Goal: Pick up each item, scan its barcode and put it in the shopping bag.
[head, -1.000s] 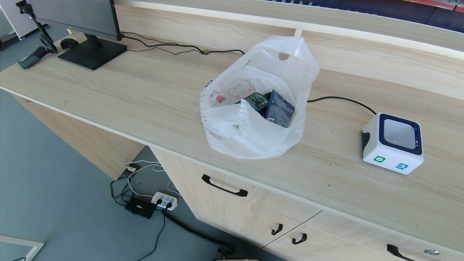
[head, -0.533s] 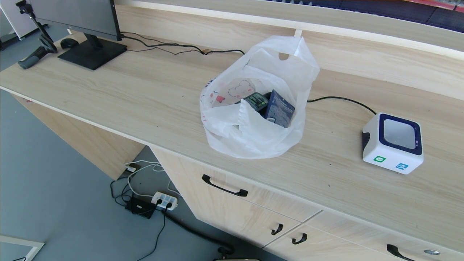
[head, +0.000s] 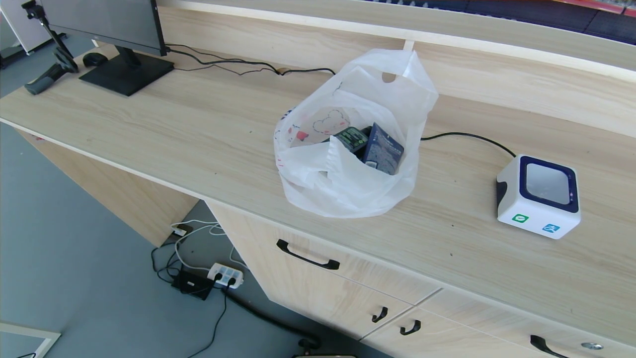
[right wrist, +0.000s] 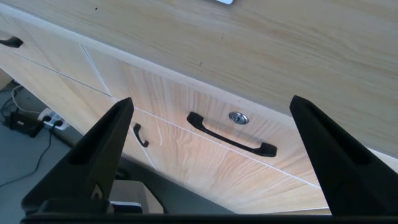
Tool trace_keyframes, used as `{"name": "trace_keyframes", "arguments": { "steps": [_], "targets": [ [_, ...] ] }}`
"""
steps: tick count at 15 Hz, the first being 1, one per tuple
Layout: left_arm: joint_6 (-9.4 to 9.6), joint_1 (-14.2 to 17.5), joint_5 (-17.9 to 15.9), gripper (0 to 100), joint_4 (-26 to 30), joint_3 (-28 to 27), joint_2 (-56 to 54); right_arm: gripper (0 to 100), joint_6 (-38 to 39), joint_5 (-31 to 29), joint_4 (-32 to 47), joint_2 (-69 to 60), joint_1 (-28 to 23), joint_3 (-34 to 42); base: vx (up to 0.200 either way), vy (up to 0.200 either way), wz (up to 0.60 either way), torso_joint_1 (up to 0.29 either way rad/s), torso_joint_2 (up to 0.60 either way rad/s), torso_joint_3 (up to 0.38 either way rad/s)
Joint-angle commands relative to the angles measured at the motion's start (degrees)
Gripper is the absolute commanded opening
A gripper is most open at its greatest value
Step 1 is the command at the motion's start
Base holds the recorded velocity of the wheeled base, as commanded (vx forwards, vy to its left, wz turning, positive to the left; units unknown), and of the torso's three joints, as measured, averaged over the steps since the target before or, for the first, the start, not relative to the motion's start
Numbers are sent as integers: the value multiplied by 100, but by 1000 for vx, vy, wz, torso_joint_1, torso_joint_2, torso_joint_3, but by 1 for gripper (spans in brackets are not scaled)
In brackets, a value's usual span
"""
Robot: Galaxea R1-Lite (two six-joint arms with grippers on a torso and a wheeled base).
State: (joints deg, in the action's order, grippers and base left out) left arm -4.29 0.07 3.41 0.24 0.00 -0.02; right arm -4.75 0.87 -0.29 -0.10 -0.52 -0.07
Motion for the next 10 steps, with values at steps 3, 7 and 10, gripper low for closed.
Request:
{"name": "trace_keyframes", "arguments": {
  "steps": [3, 7, 10],
  "targets": [
    [-2, 1, 1, 100, 2, 0, 2, 100, -8, 1, -6, 10, 0, 7, 0, 0, 0, 0, 0, 0],
    [-2, 1, 1, 100, 2, 0, 2, 100, -8, 1, -6, 10, 0, 7, 0, 0, 0, 0, 0, 0],
    [-2, 1, 1, 100, 2, 0, 2, 100, -17, 1, -6, 10, 0, 7, 0, 0, 0, 0, 0, 0]
  ]
}}
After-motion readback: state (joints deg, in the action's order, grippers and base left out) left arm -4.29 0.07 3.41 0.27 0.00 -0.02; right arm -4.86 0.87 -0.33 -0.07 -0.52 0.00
